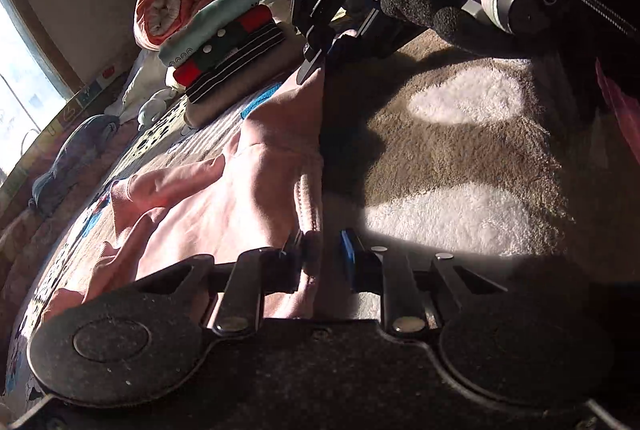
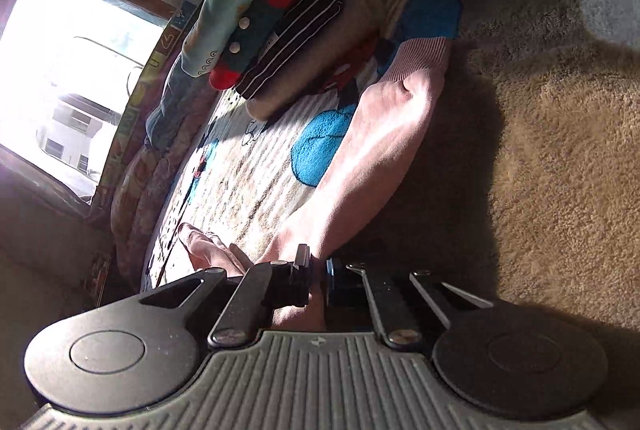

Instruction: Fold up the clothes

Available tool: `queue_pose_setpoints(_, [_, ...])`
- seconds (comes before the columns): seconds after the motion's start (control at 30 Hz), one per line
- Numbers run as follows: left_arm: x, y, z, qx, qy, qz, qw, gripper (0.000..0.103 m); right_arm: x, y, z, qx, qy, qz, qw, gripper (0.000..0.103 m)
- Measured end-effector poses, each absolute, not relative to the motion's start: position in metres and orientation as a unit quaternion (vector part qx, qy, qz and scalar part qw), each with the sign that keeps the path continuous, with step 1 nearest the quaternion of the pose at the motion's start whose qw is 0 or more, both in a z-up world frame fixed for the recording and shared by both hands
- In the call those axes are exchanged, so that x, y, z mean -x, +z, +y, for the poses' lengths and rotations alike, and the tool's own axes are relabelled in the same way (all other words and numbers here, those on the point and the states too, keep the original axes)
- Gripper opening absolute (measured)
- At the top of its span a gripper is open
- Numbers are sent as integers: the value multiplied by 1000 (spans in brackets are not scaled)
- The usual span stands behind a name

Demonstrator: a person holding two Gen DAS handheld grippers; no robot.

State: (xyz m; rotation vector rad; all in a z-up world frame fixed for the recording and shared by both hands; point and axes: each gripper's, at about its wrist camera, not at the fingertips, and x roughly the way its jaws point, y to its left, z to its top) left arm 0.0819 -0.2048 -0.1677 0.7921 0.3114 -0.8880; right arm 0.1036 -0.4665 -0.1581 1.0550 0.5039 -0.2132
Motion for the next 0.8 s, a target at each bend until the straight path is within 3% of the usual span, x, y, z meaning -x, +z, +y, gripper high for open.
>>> queue_pose_setpoints(0.07, [-82, -169, -203, -382, -419, 149, 810, 7, -102, -157, -470, -501, -99, 229, 829, 5])
queue_pose_setpoints(0.23, [-80, -174, -204, -403, -417, 130, 804, 6, -98, -165, -494, -497, -131, 244, 822, 5])
queue_pose_setpoints(0.33, [-69, -179, -208, -434, -407, 107, 796, 6, -89, -162, -485, -498, -117, 246, 823, 12])
queue_pose_setpoints(0.4, [-64, -182, -209, -451, -401, 94, 792, 6, -86, -163, -472, -518, -93, 248, 814, 42])
queue_pose_setpoints(0.43, [-62, -184, -210, -461, -398, 87, 788, 6, -87, -165, -461, -522, -79, 256, 809, 73])
queue_pose_setpoints(0.47, [-61, -185, -211, -470, -394, 81, 786, 6, -90, -166, -449, -517, -67, 272, 809, 79])
queue_pose_setpoints(0.53, [-58, -189, -212, -485, -387, 71, 781, 6, -97, -166, -430, -495, -56, 288, 818, 76])
queue_pose_setpoints(0.6, [-55, -192, -214, -499, -382, 61, 776, 5, -106, -166, -416, -474, -56, 291, 829, 57])
queue_pose_setpoints(0.67, [-53, -195, -216, -511, -376, 53, 771, 5, -108, -180, -422, -536, -63, 275, 796, 24])
queue_pose_setpoints(0.73, [-52, -197, -216, -520, -373, 48, 767, 4, -111, -187, -424, -543, -66, 275, 790, 6])
queue_pose_setpoints(0.8, [-51, -198, -216, -527, -372, 44, 763, 4, -111, -187, -429, -539, -61, 271, 795, 6])
